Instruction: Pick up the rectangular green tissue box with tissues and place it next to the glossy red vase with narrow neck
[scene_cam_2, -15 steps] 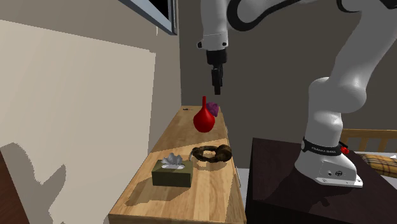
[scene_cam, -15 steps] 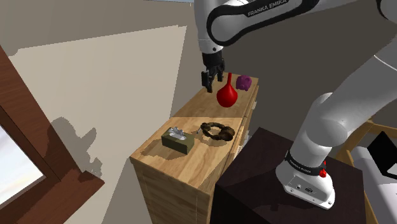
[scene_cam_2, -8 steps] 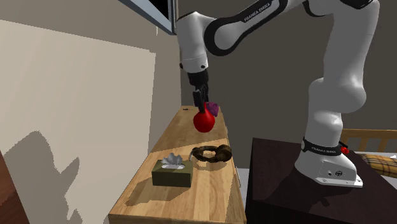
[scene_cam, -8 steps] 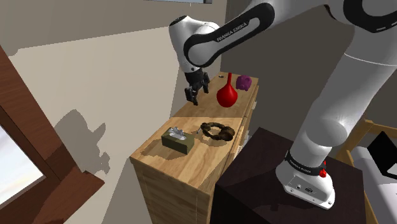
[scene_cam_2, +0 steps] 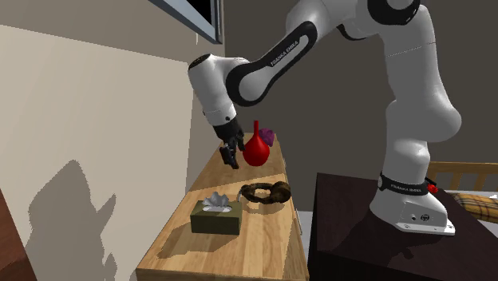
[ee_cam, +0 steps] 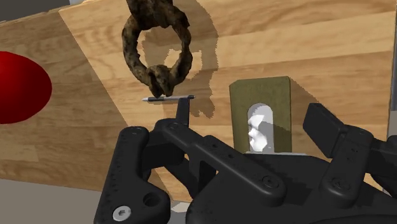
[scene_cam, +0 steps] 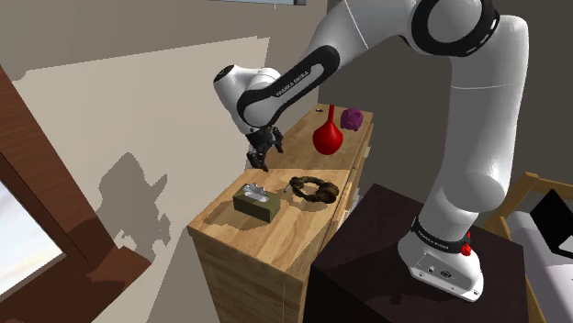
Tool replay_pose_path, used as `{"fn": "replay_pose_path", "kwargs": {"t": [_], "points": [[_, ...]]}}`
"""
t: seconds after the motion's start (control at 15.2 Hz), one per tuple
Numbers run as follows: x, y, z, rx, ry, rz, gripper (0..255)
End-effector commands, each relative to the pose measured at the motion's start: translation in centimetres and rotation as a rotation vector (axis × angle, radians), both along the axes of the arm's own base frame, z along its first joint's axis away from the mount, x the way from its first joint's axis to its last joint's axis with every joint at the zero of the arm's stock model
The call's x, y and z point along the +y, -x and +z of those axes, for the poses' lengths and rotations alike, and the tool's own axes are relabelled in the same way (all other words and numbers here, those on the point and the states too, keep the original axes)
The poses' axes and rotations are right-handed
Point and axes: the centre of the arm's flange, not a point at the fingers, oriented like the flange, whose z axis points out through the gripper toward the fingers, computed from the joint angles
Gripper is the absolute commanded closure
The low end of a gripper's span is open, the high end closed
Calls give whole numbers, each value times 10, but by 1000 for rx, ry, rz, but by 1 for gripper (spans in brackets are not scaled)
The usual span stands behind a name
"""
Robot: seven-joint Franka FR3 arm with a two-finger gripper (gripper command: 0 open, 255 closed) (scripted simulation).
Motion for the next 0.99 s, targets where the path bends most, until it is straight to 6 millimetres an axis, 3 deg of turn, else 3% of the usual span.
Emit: {"fn": "replay_pose_path", "kwargs": {"t": [0.0, 0.66, 0.92], "points": [[10, -15, -24, 15, 24, -8, 0], [37, -88, -150, 89, 138, -47, 0], [27, -82, -168, 89, 138, -47, 0]]}}
